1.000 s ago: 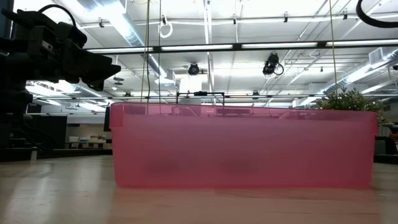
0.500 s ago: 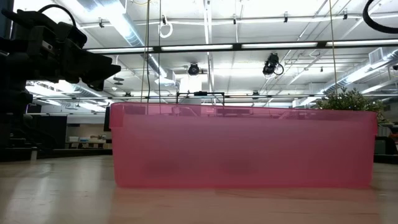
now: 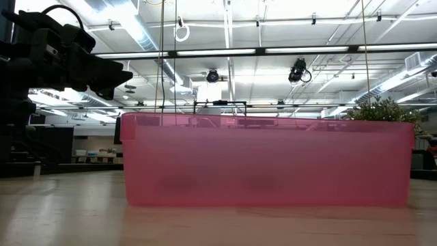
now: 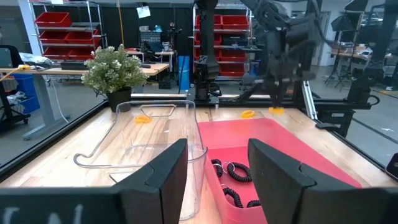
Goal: Sort spring keychains
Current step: Put the yellow spring keychain into the transparent bin
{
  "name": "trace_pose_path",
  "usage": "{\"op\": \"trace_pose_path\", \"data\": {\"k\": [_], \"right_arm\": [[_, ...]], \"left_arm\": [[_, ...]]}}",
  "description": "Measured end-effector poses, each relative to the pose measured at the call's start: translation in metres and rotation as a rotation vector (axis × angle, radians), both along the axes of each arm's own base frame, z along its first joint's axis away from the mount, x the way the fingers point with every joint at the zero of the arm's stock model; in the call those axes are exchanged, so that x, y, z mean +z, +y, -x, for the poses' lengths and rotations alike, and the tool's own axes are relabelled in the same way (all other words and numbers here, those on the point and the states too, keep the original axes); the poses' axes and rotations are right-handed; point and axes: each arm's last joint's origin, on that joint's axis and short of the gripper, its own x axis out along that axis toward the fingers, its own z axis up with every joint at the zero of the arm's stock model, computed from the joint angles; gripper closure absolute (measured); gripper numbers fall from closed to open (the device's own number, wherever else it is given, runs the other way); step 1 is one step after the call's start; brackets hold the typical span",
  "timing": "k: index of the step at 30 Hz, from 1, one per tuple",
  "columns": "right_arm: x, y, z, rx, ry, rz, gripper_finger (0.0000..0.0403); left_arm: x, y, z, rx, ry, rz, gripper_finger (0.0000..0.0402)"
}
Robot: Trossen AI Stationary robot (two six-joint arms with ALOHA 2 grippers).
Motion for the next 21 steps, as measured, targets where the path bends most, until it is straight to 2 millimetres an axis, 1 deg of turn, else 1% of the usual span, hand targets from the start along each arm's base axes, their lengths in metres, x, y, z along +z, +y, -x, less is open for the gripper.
{"op": "trace_pose_path", "data": {"k": [10,14,21], "right_arm": [[0.034,-0.011,0.009,-0.004,-0.127,-0.069,0.0402],[0.046,-0.016,0.011,-0.001,-0.214,-0.052,0.0402],[0.069,-0.029,-0.001,-0.013,-0.447,-0.025,0.0402]], "left_arm": [[0.0,0.0,0.0,0.0,0.0,0.0,0.0229],[0.0,0.0,0.0,0.0,0.0,0.0,0.0229],[0.0,0.0,0.0,0.0,0.0,0.0,0.0229]]}}
